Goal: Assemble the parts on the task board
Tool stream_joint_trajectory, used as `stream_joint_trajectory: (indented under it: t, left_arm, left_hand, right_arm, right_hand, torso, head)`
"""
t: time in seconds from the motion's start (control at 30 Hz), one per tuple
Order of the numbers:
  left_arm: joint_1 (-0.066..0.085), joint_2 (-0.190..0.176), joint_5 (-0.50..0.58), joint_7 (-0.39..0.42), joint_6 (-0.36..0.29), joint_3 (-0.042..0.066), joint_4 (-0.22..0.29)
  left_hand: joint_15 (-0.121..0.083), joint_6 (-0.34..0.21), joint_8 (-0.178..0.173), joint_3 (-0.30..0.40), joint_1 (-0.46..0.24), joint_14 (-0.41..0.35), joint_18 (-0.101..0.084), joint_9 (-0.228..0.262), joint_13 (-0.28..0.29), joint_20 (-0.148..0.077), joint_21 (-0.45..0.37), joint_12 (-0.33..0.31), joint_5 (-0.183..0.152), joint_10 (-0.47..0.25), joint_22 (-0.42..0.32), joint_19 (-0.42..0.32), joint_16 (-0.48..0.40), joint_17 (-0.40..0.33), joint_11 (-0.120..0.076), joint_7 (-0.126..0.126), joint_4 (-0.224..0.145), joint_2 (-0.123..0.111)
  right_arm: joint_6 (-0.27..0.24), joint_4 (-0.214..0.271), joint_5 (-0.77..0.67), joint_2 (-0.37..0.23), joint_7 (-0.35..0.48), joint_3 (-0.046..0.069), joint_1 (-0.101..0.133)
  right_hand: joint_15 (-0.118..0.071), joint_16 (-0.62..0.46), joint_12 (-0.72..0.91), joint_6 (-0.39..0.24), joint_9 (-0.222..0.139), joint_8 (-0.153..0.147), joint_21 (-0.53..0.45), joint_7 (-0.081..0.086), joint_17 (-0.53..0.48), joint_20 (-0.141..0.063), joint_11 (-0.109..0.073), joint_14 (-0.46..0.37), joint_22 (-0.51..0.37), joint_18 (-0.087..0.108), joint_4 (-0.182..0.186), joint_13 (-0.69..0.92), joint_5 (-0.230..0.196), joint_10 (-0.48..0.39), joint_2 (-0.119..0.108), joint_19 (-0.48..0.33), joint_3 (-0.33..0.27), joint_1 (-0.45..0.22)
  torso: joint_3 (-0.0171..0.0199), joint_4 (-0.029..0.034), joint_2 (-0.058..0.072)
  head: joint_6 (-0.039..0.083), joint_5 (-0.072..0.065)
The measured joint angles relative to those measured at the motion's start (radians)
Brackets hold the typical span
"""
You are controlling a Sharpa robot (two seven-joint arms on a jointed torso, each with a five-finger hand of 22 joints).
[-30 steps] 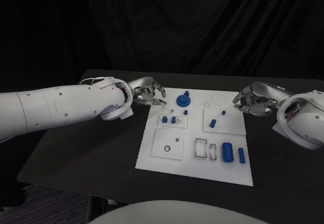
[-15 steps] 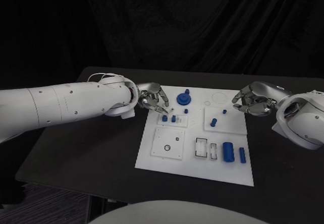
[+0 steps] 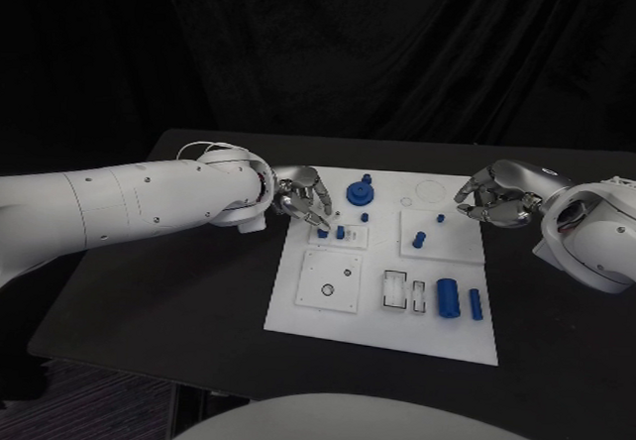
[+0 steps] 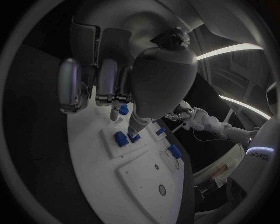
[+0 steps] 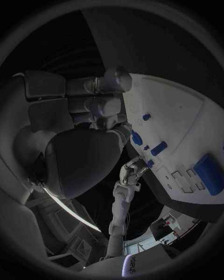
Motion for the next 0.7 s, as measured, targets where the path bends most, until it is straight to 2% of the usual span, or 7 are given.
stream_joint_trajectory:
  t: [0.7]
  left_arm:
    - [-0.004,0.001,-0.003,0.004,0.054,0.0,-0.01]
  left_hand:
    - [0.004,0.023,0.0,-0.011,0.014,0.004,0.0,-0.059,0.0,0.004,-0.004,0.0,0.012,-0.001,0.0,-0.004,0.0,0.0,0.006,0.002,-0.014,0.014]
  right_arm:
    - [0.004,-0.003,0.0,0.004,0.0,0.0,0.0]
  right_hand:
    - [0.0,0.0,0.0,0.0,0.001,0.0,0.0,0.0,0.0,0.0,0.0,0.0,0.0,0.0,0.0,0.0,0.0,0.0,0.0,0.0,0.0,0.0]
  torso:
    - [0.0012,0.0,-0.003]
  head:
    - [0.0,-0.001]
